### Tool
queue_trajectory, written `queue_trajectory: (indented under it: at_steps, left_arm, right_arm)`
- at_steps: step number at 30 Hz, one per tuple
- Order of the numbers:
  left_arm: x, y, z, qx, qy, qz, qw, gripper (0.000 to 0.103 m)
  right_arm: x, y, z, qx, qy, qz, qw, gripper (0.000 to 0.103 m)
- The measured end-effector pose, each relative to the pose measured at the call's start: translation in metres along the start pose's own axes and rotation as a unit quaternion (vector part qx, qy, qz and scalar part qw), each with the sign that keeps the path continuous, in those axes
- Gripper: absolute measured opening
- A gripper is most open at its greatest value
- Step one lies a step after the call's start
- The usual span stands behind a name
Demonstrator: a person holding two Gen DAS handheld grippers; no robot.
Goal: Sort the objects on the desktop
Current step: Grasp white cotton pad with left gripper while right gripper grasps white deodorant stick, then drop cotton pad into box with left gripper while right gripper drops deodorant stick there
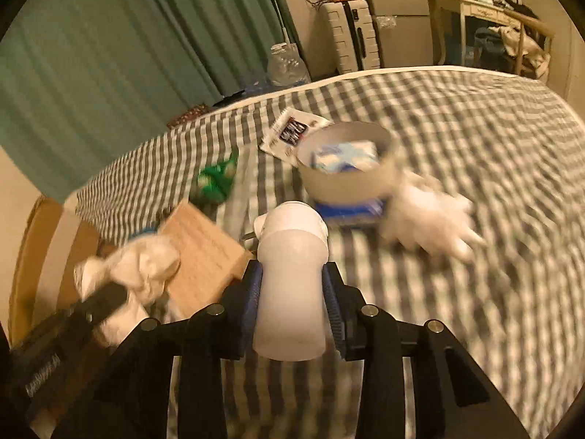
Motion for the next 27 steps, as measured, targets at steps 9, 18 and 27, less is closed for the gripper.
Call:
queue_trajectory:
  at_steps: [9, 18, 27]
  left_arm:
    - [-0.041, -0.041, -0.005, 0.001, 0.005, 0.017, 0.9998, 0.009]
    - [-0.059, -0.081, 0.013, -0.009, -0.020, 0.023, 0.9995, 0.009]
    - [0.006, -0.188, 0.080, -0.010, -0.059, -0.083, 0.9948, 0.009]
  right_arm:
    - [-0.080, -0.048, -0.004, -0.020, 0.023, 0.039, 0.999, 0.033]
    - [-0.080, -0.111, 0.021, -0.006, 0.025, -0.004, 1.000, 0.033]
    - [-0.047, -0.169, 0.134, 0.057, -0.050, -0.062, 0.995, 0.033]
Point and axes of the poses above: each gripper's, at about its wrist camera, not at the fingertips, and y roughly the way its jaws point, z to its left, x to its top, the point moved 8 cm from there along y, roughly the way its jaws point, and after that the axes turned 10 degrees about x, right-handed, at the moved point
